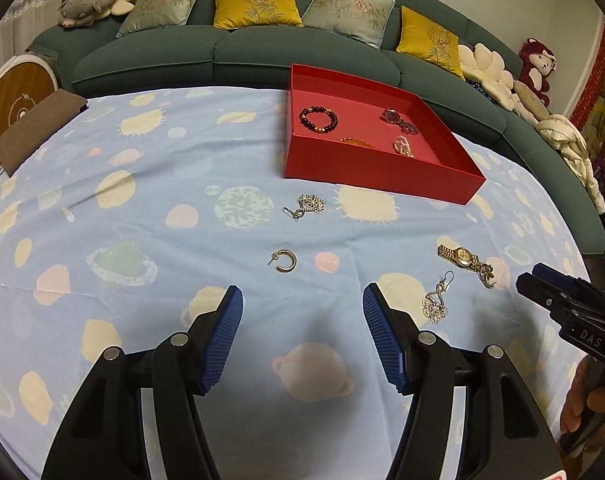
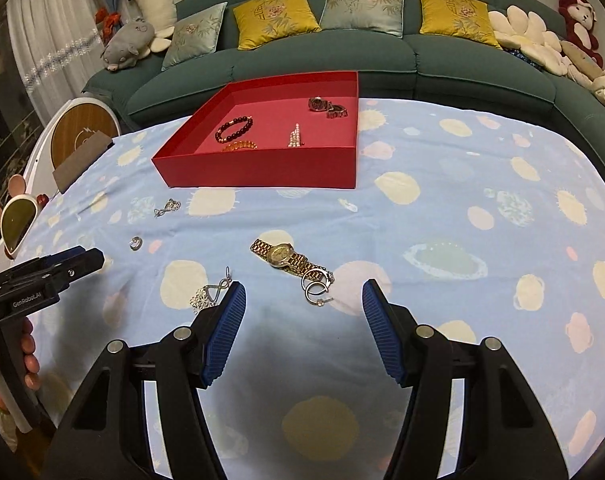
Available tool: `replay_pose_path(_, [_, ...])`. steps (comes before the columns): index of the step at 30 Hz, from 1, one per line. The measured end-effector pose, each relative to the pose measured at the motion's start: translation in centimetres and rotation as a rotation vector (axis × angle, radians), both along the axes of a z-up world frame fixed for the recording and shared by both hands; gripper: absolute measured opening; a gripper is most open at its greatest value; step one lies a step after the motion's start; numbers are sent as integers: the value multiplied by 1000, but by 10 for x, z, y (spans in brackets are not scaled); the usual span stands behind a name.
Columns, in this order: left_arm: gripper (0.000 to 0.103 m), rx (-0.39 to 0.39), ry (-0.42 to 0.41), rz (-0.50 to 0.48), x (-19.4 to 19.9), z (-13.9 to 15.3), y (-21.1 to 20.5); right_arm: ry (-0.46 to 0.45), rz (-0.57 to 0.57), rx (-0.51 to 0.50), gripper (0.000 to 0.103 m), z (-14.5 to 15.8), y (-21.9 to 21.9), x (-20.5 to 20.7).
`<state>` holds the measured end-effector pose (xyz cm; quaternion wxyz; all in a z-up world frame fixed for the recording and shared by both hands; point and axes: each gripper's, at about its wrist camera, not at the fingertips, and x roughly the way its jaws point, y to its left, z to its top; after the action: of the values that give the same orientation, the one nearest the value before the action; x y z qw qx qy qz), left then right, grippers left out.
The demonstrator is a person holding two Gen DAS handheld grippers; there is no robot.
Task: Organize jewelry
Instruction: 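Move the right gripper to the gold wristwatch and close on it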
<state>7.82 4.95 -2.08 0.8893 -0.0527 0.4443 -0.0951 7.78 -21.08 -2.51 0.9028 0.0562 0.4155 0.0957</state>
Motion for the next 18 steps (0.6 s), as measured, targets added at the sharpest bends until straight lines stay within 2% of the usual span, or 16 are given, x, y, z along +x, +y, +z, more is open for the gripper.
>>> replay_pose_path(10, [61,-7,36,19,14,-17,11,25,31,-4,59,-8,11,6])
replay_pose_path(18, [61,-9,32,7,12,-15,5,2,67,-46,58,-9,15,20])
